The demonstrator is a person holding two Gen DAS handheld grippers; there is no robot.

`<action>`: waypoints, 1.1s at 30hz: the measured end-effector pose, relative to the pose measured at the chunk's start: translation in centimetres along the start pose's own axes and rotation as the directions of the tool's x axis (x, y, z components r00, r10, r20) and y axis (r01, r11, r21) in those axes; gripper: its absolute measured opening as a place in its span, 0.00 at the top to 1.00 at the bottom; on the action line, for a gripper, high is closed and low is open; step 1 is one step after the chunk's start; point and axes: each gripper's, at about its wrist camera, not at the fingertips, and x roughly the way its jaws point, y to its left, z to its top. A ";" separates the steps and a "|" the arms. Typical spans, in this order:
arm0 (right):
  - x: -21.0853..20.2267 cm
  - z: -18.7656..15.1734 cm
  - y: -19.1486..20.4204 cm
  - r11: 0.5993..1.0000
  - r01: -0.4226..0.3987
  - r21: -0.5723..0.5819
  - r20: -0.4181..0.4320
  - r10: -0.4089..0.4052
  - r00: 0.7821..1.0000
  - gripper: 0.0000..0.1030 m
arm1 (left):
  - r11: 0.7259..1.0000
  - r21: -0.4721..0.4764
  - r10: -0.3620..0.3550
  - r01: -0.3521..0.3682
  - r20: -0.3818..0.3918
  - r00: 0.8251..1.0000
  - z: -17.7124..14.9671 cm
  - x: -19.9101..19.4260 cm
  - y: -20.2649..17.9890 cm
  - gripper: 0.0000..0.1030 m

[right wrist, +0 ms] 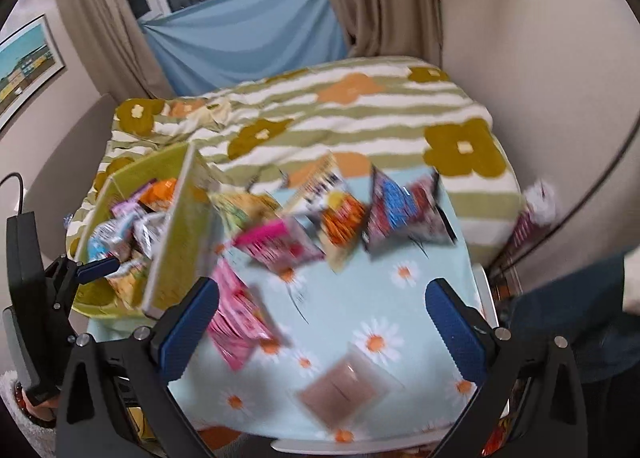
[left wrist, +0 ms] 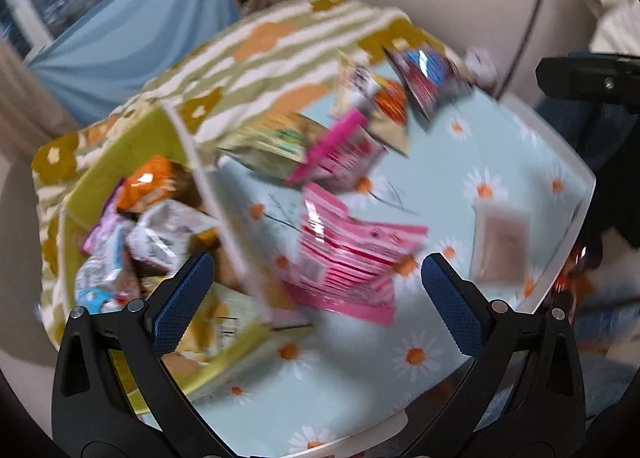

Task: Organize snacks
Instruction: 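Grasp the pink striped bag with the left tool while the right tool grasps the pale pink pouch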

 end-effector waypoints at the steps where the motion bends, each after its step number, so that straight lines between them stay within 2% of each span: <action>1: 0.2 -0.5 -0.5 1.000 0.001 0.012 -0.011 -0.001 1.000 0.00 | 1.000 0.022 0.003 -0.002 -0.019 1.000 0.1 0.6 -0.7 0.00; 5: 1.2 -2.8 -2.4 0.996 0.008 0.085 -0.056 -0.003 0.998 0.00 | 0.993 0.106 0.053 -0.045 -0.077 0.996 0.4 3.1 -3.0 0.00; 9: 2.2 -4.5 -3.7 0.987 0.022 0.162 -0.090 -0.007 0.996 0.00 | 0.982 0.153 0.134 -0.114 -0.129 0.983 0.5 5.5 -3.7 0.00; 16: 4.9 -7.9 -4.7 0.956 0.068 0.284 -0.158 -0.023 0.987 0.00 | 0.974 0.199 0.148 -0.105 -0.212 0.966 -0.1 9.3 -4.2 0.00; 19: 5.8 -9.1 -4.9 0.943 0.086 0.322 -0.184 -0.027 0.983 0.00 | 0.965 0.229 0.186 -0.128 -0.254 0.949 -0.3 11.2 -4.5 0.00; 23: 6.8 -10.2 -4.8 0.928 0.110 0.356 -0.204 -0.038 0.978 0.00 | 0.939 0.291 0.261 -0.183 -0.256 0.931 -0.3 12.9 -5.2 0.00; 25: 7.2 -10.8 -4.8 0.920 0.121 0.373 -0.211 -0.043 0.977 0.00 | 0.934 0.312 0.264 -0.176 -0.265 0.928 -0.4 13.4 -5.5 0.00; 26: 7.5 -11.0 -4.7 0.916 0.126 0.380 -0.214 -0.045 0.976 0.00 | 0.937 0.310 0.253 -0.164 -0.273 0.928 -0.4 13.7 -5.6 0.04; 33: 8.7 -11.7 -4.0 0.908 0.151 0.391 -0.233 -0.060 0.971 0.02 | 0.960 0.261 0.184 -0.104 -0.304 0.935 -0.3 14.4 -5.0 0.07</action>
